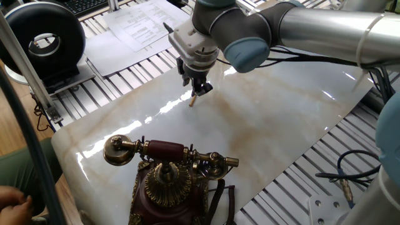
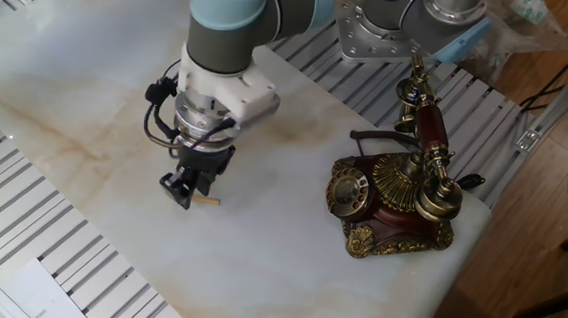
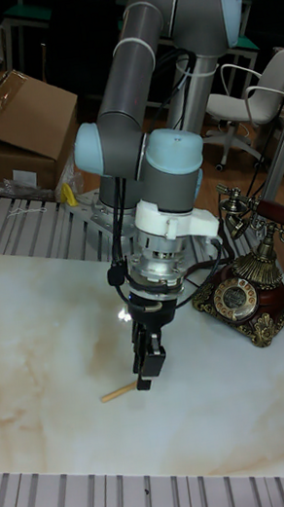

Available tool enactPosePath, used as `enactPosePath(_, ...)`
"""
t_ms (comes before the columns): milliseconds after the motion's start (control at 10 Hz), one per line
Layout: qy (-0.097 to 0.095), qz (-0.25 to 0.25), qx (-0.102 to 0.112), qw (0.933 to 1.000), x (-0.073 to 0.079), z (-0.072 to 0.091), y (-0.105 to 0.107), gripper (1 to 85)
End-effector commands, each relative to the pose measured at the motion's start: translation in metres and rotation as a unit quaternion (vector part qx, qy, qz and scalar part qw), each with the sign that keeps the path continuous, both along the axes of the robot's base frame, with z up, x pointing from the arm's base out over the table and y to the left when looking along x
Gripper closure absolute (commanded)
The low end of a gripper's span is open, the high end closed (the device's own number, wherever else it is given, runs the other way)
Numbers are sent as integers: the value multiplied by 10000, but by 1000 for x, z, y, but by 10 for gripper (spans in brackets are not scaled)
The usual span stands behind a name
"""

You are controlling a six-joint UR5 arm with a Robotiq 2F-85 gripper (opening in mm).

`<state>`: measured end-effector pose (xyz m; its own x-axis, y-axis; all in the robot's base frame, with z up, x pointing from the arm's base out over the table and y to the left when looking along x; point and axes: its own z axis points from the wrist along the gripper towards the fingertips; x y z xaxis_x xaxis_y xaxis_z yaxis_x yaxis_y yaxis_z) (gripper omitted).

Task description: Dial a number on an old rotary phone

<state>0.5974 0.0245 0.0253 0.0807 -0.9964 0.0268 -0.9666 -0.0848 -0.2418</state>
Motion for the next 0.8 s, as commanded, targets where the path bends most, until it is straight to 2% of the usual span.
enactPosePath(0, 213, 585, 35, 9981, -9, -9, 0, 437)
enactPosePath(300, 454, 647, -33, 9969, -24, -21, -2, 433)
enactPosePath(400, 463, 656, -173, 9966, -24, -24, -8, 430)
enactPosePath(700, 472, 589, -321, 9966, -27, -33, -6, 430)
